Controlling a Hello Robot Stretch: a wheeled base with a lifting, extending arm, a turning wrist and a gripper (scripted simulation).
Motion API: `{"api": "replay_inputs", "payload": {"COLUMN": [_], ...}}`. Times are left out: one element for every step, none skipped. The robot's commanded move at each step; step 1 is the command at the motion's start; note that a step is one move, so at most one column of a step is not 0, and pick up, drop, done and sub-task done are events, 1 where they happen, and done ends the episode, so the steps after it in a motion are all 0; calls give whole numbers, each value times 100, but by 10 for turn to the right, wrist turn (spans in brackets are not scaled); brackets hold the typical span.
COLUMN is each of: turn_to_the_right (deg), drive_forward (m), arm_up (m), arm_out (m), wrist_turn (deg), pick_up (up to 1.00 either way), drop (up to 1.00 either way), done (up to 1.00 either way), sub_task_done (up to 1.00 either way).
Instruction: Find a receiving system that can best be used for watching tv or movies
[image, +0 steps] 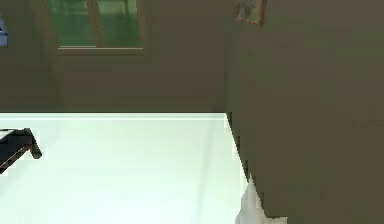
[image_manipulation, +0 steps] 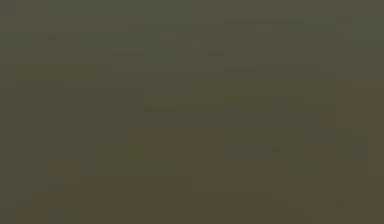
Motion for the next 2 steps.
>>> {"api": "replay_inputs", "payload": {"turn_to_the_right": [-180,-30], "drive_forward": [0,0], "arm_up": [0,0], "arm_out": [0,0], "wrist_turn": [0,0], "pick_up": [0,0], "drop": [0,0], "done": [0,0], "sub_task_done": [0,0]}}
